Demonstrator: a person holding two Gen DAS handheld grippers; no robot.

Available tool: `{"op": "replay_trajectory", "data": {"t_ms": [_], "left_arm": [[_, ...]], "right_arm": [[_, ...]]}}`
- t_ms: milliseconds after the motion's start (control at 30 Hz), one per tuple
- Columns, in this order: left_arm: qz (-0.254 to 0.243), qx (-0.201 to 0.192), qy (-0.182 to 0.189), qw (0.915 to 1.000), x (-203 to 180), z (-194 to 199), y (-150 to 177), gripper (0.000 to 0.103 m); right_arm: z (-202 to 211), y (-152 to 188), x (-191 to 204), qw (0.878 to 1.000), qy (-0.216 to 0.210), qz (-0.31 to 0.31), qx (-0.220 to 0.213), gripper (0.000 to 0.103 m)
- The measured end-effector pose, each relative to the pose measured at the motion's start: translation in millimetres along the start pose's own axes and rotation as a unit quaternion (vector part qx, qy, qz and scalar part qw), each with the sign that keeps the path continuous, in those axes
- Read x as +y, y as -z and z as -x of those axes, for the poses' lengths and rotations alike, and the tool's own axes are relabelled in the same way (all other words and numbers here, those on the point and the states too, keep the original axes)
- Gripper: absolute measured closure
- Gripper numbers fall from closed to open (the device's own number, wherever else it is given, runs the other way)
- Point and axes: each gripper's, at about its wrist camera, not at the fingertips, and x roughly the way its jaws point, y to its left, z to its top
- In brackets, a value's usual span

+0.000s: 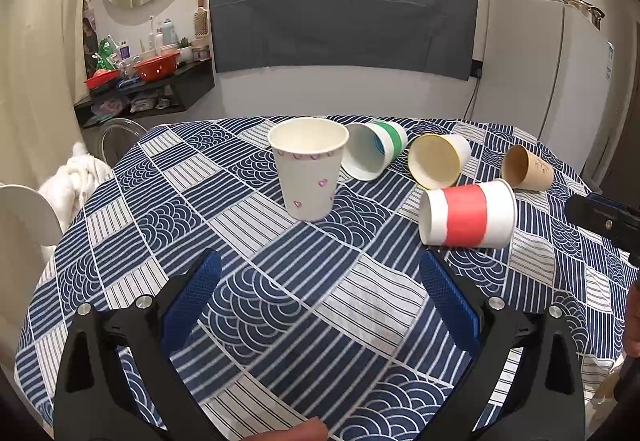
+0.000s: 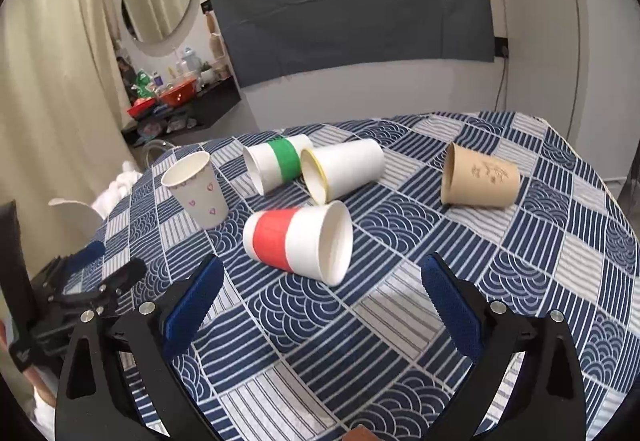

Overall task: Flip cup upside down
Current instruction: 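Move the left tool to the upright pink-heart cup and close around it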

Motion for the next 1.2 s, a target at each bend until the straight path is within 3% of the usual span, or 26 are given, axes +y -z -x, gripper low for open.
{"op": "replay_trajectory", "data": {"t_ms": [333,500,700,933,1100,1133,1200], "left_arm": [[-0.001,0.035,-0.008,0.9994,14,-38,-29,0.006],[0.009,0.094,0.031,0.9950,18,-77,-30,0.006],[0.015,0.074,0.033,0.9966,24,-94,-44,0.006],[0.027,0.077,0.037,0.9960,32,-119,-55,0.006],[0.048,0.063,0.073,0.9941,42,-127,-63,0.006],[0.050,0.057,0.076,0.9942,43,-128,-65,0.009],[0.038,0.049,0.080,0.9949,40,-127,-67,0.028]], "right_arm": [[-26,-32,10,0.998,0.028,0.046,-0.025,0.008],[-44,-46,4,0.998,0.021,0.055,-0.027,0.008],[-67,-48,1,0.999,-0.015,0.050,-0.011,0.008],[-81,-44,4,0.998,-0.014,0.059,-0.004,0.008],[-83,-38,5,0.997,0.001,0.073,-0.004,0.008],[-83,-36,6,0.997,0.002,0.075,-0.004,0.008],[-81,-32,5,0.997,0.002,0.080,-0.003,0.008]]}}
